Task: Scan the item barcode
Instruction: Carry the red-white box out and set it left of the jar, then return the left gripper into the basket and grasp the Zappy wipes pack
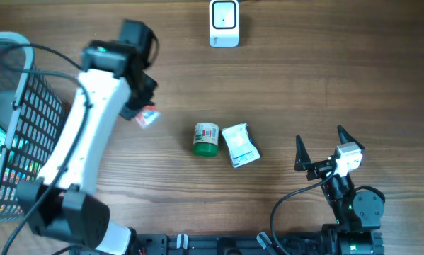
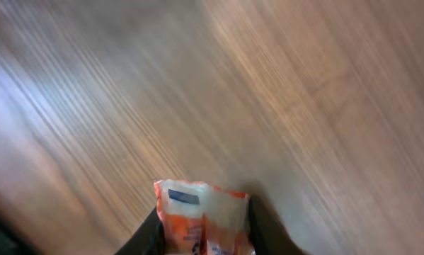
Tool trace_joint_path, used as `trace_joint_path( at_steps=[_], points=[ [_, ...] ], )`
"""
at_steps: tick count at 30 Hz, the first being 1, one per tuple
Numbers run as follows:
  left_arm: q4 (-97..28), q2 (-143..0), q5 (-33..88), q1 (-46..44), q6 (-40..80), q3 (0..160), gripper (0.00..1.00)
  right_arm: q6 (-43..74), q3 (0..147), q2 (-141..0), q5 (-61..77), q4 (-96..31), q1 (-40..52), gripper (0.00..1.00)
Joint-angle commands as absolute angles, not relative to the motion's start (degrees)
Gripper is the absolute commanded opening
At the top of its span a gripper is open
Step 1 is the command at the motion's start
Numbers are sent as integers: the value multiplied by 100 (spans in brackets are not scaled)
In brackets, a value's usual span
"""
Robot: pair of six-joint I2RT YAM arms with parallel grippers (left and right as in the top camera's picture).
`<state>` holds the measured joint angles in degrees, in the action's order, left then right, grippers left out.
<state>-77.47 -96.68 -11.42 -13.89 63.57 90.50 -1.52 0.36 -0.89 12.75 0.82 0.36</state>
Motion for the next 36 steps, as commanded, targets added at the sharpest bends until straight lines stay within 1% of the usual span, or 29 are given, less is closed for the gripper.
trace_joint_path(
  at_steps=[1,3,6,8,9,10,11,12,13,16,20,25,26,30,32,36],
  points=[
    [-6718,-9754,-508,-1658,6812,7795,22,-115,30,-64,1175,95,73,100],
    [-6045,-9754,-257,-1778,7172,7161,28,-113,30,-64,1175,95,73,100],
    [-5380,-9754,-270,-1850,7754,6466,30,-113,30,-64,1175,95,73,100],
    [-5092,-9754,-333,-1850,7784,6230,30,-113,30,-64,1175,95,73,100],
    [-5017,-9754,-375,-1850,7784,6158,34,-115,30,-64,1175,95,73,99],
    [-4982,-9754,-432,-1855,7784,6121,46,-113,30,-64,1175,95,73,100],
    [-4991,-9754,-508,-1852,7782,6117,61,-115,30,-64,1175,95,73,100],
    [-4987,-9749,-543,-1852,7782,6119,82,-115,30,-64,1175,95,73,100],
    [-4982,-9741,-541,-1848,7782,6128,100,-115,30,-64,1175,95,73,100],
    [-5011,-9714,-548,-1848,7625,6296,100,-113,30,-64,1175,95,73,100],
    [-5789,-9529,-731,-1688,7253,7273,100,-113,30,-64,1175,95,73,100],
    [-7706,-9413,-1479,-1151,6134,10068,100,-113,30,-64,1175,95,73,100],
    [-8068,-9411,-1621,-941,5981,10707,100,-115,30,-64,1175,95,73,100],
    [-8886,-9411,-1761,-16,5627,12239,100,-113,30,-64,1175,95,73,100],
    [-9188,-9404,-1750,545,5631,12617,100,-115,30,-64,1175,95,73,100],
    [-9249,-9384,-1264,1393,5625,12667,100,-115,30,-64,1175,95,73,100]
  ],
)
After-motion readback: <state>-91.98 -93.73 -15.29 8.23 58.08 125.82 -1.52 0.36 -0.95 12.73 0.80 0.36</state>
